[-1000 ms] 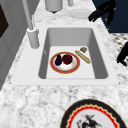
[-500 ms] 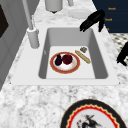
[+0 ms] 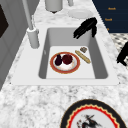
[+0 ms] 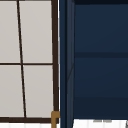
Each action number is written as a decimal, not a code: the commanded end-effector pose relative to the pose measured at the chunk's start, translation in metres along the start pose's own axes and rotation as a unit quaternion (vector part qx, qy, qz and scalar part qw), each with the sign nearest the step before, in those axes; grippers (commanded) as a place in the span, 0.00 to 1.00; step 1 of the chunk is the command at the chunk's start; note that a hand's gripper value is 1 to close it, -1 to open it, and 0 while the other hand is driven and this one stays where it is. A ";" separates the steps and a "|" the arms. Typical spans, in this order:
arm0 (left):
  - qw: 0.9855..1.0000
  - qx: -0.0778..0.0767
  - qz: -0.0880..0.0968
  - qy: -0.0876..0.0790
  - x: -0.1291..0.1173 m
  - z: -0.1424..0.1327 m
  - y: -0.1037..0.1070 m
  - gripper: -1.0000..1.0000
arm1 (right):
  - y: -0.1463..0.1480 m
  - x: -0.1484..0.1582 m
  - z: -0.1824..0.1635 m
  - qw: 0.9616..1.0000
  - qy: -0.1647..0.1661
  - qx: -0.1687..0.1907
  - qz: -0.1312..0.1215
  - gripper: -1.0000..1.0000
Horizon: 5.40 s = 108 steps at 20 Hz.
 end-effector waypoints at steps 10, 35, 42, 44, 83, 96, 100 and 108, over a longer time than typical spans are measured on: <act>1.000 0.000 0.000 0.000 0.000 0.000 0.000 0.50 | 0.038 0.010 -0.069 0.997 -0.002 0.063 0.054 0.00; 1.000 0.000 0.000 0.000 0.000 0.000 0.000 0.50 | 0.109 0.012 -0.171 0.992 -0.057 0.078 0.082 0.00; 1.000 0.000 0.000 0.000 0.000 0.000 0.000 0.50 | 0.124 0.012 -0.200 0.991 -0.054 0.076 0.094 0.00; 1.000 0.000 0.000 0.000 0.000 0.000 0.000 0.50 | 0.129 0.020 -0.208 0.987 -0.061 0.040 0.146 1.00; 1.000 0.000 0.000 0.000 0.000 0.000 0.000 0.50 | -0.034 -0.002 -0.120 0.990 0.046 -0.090 0.100 1.00; 1.000 0.000 0.000 0.000 0.000 0.000 0.000 0.50 | -0.099 -0.033 -0.085 0.987 0.103 -0.085 0.091 1.00; 1.000 0.000 0.000 0.000 0.000 0.000 0.000 0.50 | -0.119 -0.043 -0.072 0.984 0.130 -0.084 0.088 1.00; 1.000 0.000 0.000 0.000 0.000 0.000 0.000 0.50 | -0.155 -0.070 -0.045 0.980 0.157 -0.085 0.083 1.00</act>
